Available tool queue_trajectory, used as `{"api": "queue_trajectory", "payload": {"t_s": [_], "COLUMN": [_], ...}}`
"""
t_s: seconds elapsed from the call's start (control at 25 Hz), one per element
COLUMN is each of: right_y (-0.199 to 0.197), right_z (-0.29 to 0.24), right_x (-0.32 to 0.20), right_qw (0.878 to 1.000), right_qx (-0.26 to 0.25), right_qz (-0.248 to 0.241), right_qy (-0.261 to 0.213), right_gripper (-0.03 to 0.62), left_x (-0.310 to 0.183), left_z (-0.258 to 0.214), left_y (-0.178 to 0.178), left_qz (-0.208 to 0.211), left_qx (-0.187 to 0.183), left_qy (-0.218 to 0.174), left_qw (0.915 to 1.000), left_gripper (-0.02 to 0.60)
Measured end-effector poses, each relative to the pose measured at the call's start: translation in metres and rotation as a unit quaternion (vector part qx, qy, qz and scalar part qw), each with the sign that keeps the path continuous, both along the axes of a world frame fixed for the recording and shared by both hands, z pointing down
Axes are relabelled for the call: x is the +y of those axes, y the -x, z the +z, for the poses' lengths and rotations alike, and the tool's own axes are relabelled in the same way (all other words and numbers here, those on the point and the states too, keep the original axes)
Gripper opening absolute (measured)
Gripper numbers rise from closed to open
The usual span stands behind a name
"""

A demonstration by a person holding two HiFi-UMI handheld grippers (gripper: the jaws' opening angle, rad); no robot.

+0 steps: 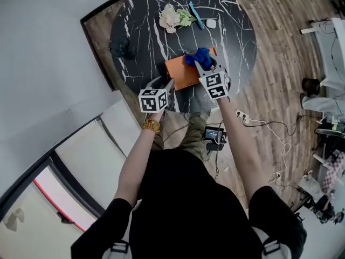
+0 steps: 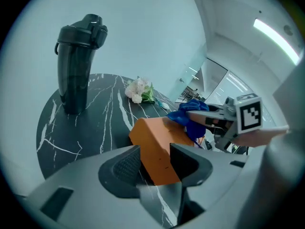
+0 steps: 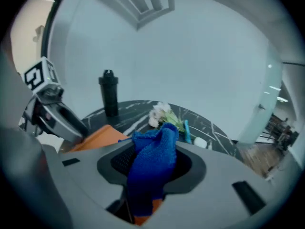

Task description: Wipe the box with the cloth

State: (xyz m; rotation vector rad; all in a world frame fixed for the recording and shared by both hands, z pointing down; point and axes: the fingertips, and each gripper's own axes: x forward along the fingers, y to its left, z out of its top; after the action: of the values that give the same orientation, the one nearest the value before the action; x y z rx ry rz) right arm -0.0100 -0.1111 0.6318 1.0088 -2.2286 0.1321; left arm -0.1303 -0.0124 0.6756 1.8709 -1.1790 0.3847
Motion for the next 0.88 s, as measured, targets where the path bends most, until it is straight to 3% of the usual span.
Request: {"api": "queue_trajectory", "payload": {"t_s": [0.16, 0.24, 0.32, 0.68, 0.88], "right_y": [0.078, 0.101, 0.111, 0.08, 0.056], "right_z": [0.004, 0.02, 0.028, 0.037, 0.039], "right_x": [0.056, 0.076, 0.081, 0.069, 0.065], "right_qw": [0.99, 0.986, 0.988, 0.991, 0.991], "right_qx": [-0.102, -0.105, -0.088, -0.029, 0.021], "right_qz": [-0.068, -0.073, -0.068, -0.054, -0.068], "right_qy": [0.07, 0.106, 0.11, 0.122, 0.112], "right_gripper": [0.146, 0.146, 0.146, 0.143, 0.141], "left_x": [0.007, 0.017, 0.03, 0.025, 0.026], "left_z": [0.004, 0.006, 0.009, 0.005, 0.011], "left_y": [0.008, 0.006, 0.003, -0.005, -0.018], "left_qz": [-0.017, -0.016, -0.023, -0.031, -0.012], "left_qx": [0.042, 0.048, 0.049, 0.06, 0.035], "left_qy": [0.024, 0.033, 0.041, 0.031, 0.039], "left_qw": [0.9987, 0.9982, 0.9977, 0.9972, 0.9986], "left_gripper": [0.196, 0.196, 0.19, 0.198, 0.223]}}
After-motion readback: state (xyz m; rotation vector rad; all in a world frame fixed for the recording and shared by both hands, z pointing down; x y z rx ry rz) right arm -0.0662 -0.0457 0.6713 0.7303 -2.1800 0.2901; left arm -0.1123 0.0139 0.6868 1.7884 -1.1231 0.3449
